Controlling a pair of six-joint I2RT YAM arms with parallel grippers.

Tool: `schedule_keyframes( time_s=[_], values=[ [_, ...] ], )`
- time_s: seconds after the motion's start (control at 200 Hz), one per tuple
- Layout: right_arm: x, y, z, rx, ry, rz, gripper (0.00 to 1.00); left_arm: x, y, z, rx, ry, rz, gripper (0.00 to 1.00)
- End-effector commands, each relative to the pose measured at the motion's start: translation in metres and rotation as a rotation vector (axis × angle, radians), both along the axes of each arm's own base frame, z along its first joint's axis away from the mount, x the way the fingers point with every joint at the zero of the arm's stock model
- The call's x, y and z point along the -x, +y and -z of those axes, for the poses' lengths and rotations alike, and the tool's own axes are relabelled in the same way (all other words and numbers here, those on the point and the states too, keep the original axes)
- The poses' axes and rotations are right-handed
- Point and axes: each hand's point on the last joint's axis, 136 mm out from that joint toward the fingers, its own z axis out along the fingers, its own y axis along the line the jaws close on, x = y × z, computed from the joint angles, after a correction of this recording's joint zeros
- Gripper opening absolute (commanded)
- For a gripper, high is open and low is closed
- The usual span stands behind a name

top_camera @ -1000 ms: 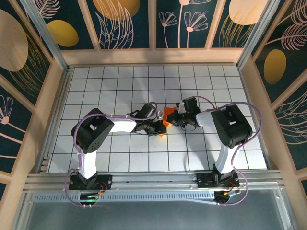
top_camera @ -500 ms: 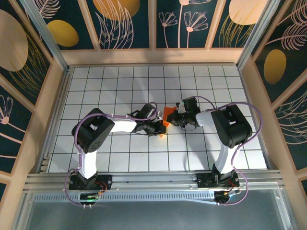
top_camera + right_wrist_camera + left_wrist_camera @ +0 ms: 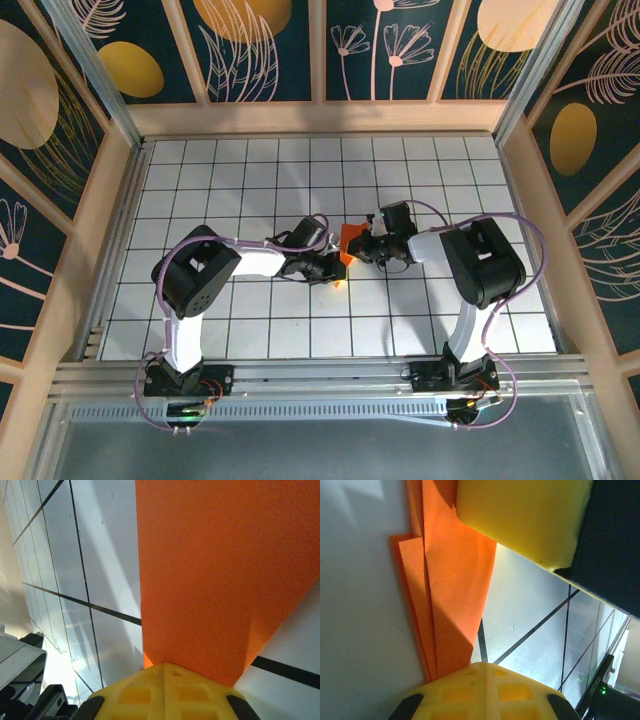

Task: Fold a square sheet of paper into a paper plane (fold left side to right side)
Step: Fold the wing for the fifth time at the center of the table.

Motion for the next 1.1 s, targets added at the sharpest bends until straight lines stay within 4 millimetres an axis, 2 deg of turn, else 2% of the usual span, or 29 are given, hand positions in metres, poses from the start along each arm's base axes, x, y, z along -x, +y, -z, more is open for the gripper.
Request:
schedule_keyframes(
  time_s=[0.0,0.1,0.13,0.54,0.931,1.096],
  values=[
    [0.024,-0.038,0.063,0.223,0.144,0.061,0.0,0.014,0.007,0.021,-0.062,0.046,0.008,0.0],
    [0.024,-0.039,0.063,0.227,0.145,0.062,0.0,0.015,0.006,0.019,-0.069,0.041,0.008,0.0],
    [0.024,-0.039,0.063,0.229,0.144,0.062,0.0,0.023,0.013,0.026,-0.087,0.058,0.01,0.0],
    [0.023,-0.039,0.065,0.237,0.148,0.063,0.0,0.048,0.024,0.028,-0.099,0.089,0.028,0.0],
    [0.022,-0.04,0.065,0.242,0.151,0.062,0.0,0.06,0.033,0.031,-0.117,0.104,0.031,0.0],
    [0.022,-0.039,0.064,0.239,0.151,0.062,0.0,0.06,0.03,0.023,-0.095,0.093,0.034,0.0]
  ],
)
